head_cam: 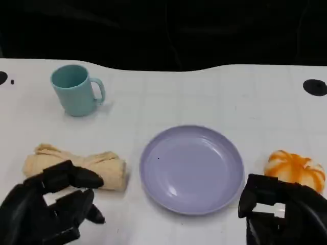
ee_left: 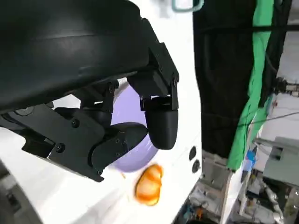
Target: Grasp the towel on the left side of the plate with the left hand and place it into the plate.
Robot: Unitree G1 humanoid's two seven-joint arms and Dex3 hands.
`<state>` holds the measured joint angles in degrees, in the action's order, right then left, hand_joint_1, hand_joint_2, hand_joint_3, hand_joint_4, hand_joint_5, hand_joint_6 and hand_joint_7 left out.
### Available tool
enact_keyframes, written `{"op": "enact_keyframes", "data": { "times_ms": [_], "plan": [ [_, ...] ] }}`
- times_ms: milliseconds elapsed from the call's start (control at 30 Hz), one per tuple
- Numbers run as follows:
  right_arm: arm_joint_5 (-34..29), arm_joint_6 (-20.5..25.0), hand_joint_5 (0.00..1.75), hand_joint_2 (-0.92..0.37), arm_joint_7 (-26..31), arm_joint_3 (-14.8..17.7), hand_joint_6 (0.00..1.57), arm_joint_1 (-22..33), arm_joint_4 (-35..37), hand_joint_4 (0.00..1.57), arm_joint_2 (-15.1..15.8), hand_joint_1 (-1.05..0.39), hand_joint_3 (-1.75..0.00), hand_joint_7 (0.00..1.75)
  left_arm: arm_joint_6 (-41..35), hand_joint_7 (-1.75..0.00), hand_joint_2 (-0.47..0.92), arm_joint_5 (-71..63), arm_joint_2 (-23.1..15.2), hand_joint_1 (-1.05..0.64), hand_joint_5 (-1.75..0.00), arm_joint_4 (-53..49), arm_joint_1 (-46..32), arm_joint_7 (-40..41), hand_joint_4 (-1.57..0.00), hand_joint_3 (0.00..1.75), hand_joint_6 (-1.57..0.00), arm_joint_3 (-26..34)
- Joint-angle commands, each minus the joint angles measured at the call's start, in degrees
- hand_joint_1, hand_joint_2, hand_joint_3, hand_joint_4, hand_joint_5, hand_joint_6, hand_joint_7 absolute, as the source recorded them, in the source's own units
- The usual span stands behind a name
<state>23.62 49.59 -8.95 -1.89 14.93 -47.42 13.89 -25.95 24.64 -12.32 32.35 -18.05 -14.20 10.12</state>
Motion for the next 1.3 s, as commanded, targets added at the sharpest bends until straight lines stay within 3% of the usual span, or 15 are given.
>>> {"op": "enact_keyframes", "data": {
  "times_ms": [33, 167, 333, 533, 833, 1067, 1300],
  "plan": [
    [0.91, 1.18, 1.75, -0.51, 0.33, 1.00, 0.66, -0.08, -0.53, 0.81, -0.03, 0.06, -1.44, 1.66, 5.53, -0.16, 0.89, -8.46, -4.08, -0.29, -0.69, 1.35, 2.01, 0.60, -0.66, 0.23, -0.80, -0.50],
    [0.96, 0.98, 1.75, -0.51, -0.20, 1.13, 0.66, -0.15, -0.33, 0.81, 0.25, 0.06, -1.43, 1.65, 10.78, -0.01, 0.92, -18.22, -7.44, -0.39, -0.43, -0.26, 5.01, 1.31, -0.61, 0.15, -0.66, -1.89],
    [1.08, 0.72, 1.75, -0.51, -0.57, 1.34, 0.66, -0.03, -0.35, 0.81, 0.32, 0.06, -1.43, 1.64, 14.13, 0.00, 0.92, -35.02, -15.16, -0.46, -0.31, -5.61, 11.08, 1.07, -0.48, 0.08, -0.49, -7.18],
    [0.70, 0.63, 1.75, -0.51, -0.64, 1.04, 0.66, 0.24, -0.83, 0.81, 0.54, 0.06, -1.43, 1.64, 13.85, 0.00, 0.92, -53.64, -21.64, -0.54, -0.23, -10.60, 17.41, -0.55, -0.36, 0.04, -0.37, -15.91],
    [0.92, 1.48, 1.75, -0.50, 0.04, 0.71, 0.66, 0.20, -1.43, 0.81, -0.06, 0.06, -1.43, 1.64, 10.89, 0.00, 0.92, -67.77, -22.76, -0.60, -0.15, -20.84, 27.69, -8.80, -0.32, 0.01, -0.28, -26.20],
    [0.69, 1.18, 1.75, -0.50, -0.24, 0.62, 0.67, 0.14, -1.59, 0.81, 0.37, 0.05, -1.43, 1.63, 10.67, 0.00, 0.90, -70.64, -20.07, -0.62, -0.11, -30.78, 33.22, -10.27, -0.34, 0.00, -0.29, -30.63],
    [0.86, 1.66, 1.75, -0.48, -0.11, 0.66, 0.68, 0.37, -2.25, 0.82, 0.34, 0.05, -1.45, 1.62, 12.34, -0.01, 0.89, -72.68, -16.32, -0.59, -0.09, -44.37, 38.10, -6.63, -0.41, 0.00, -0.32, -34.75]
  ]
}}
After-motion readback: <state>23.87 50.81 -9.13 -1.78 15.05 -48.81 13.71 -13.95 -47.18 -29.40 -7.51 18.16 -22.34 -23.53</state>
